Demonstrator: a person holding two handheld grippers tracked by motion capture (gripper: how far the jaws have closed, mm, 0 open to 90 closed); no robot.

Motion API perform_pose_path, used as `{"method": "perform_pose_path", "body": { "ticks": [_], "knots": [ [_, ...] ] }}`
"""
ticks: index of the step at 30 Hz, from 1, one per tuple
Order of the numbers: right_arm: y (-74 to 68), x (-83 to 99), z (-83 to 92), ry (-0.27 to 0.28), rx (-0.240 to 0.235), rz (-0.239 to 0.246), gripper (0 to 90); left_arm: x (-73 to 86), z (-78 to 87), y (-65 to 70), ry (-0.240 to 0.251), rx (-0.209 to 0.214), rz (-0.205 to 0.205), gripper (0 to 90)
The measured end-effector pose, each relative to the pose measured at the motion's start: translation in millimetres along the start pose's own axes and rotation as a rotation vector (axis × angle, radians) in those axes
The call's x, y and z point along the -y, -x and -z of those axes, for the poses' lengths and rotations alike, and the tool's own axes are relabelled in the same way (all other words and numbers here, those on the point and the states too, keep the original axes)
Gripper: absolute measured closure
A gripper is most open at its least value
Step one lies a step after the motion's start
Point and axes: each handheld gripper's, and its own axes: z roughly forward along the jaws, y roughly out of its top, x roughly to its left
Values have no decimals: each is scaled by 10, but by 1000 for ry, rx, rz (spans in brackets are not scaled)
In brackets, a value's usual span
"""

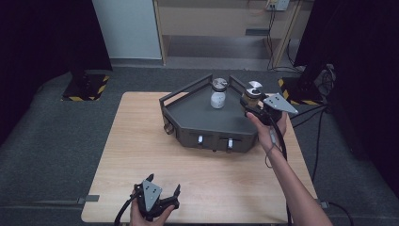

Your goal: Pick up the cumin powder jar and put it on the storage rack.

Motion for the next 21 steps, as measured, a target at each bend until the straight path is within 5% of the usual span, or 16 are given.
{"method": "perform_pose_path", "body": {
  "ticks": [10,21],
  "knots": [
    [74,72,-486,-101,13,-21,307,14,-11,-14,3,7,9,21],
    [100,149,-744,-170,12,-26,307,17,-13,-21,2,11,6,21]
  ]
}}
